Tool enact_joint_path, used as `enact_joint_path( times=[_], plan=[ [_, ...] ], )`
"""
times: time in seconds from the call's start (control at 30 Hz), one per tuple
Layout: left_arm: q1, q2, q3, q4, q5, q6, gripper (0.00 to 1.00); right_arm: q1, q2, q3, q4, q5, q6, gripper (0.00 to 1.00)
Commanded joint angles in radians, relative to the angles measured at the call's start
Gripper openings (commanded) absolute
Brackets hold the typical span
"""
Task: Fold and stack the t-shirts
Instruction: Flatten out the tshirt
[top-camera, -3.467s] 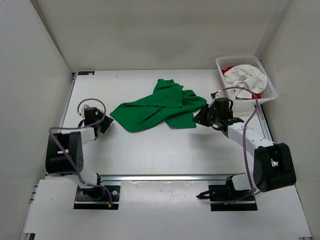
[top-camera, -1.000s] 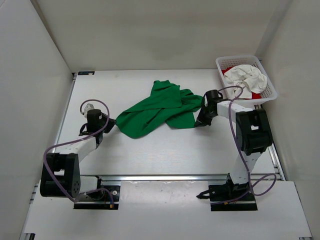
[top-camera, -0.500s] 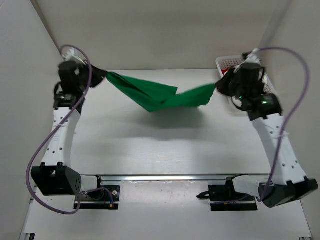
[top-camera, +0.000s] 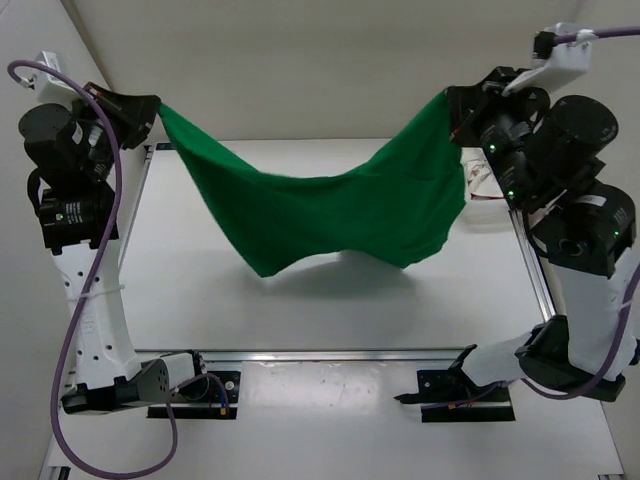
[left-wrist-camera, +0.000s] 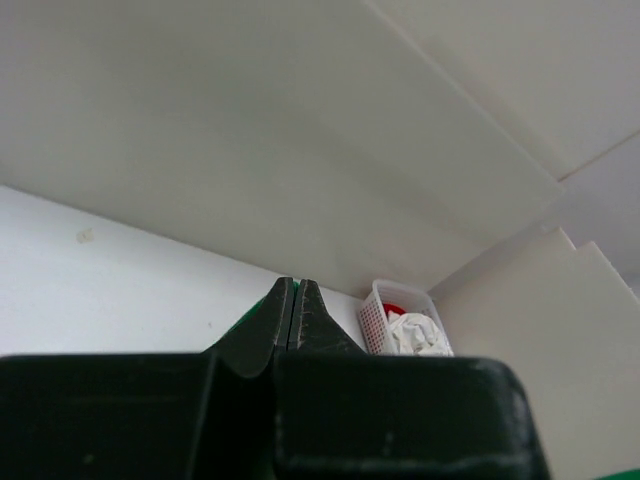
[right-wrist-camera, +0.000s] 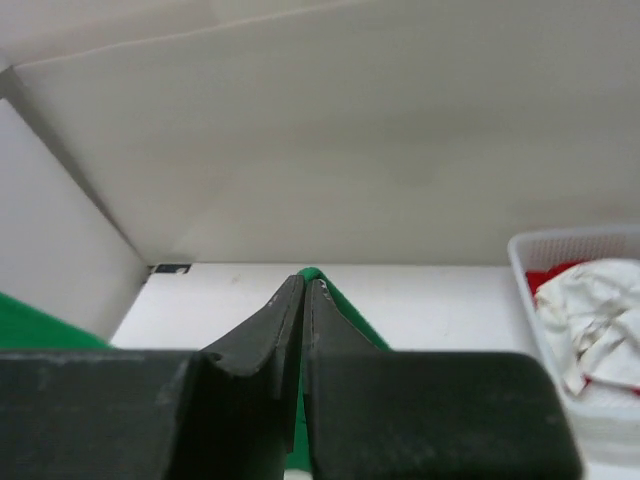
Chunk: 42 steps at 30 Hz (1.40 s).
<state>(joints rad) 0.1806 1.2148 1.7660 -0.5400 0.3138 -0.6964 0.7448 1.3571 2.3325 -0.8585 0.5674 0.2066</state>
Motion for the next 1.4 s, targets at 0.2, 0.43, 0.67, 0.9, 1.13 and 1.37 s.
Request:
enact_joint_path(
  times=[0.2, 0.43, 0.67, 0.9, 1.13, 1.37],
  plan=[
    [-0.065, 0.0, -0.161, 0.038, -0.156, 0.046, 0.0, -0.319, 0.215, 0.027, 0.161, -0.279, -0.092, 0.0],
    [-0.098, 0.126, -0.402, 0.175, -0.258, 0.048, 0.0, -0.544, 0.519, 0.067, 0.177, -0.622, -0.023, 0.0],
    [-0.132, 0.436, -0.006, 0.134, -0.226, 0.031, 0.0, -0.636, 0.637, 0.195, 0.334, -0.686, 0.093, 0.0],
    [-0.078, 0.519, 0.373, 0.003, -0.237, 0.011, 0.0, -0.686, 0.507, 0.199, 0.539, -0.689, 0.174, 0.0],
    [-0.009, 0.477, 0.351, 0.037, -0.217, -0.008, 0.0, -0.682, 0.407, 0.131, 0.457, -0.681, 0.146, 0.0],
    [-0.069, 0.301, -0.009, 0.135, -0.307, 0.044, 0.0, -0.66, 0.09, -0.533, 0.455, -0.595, 0.066, 0.0]
  ],
)
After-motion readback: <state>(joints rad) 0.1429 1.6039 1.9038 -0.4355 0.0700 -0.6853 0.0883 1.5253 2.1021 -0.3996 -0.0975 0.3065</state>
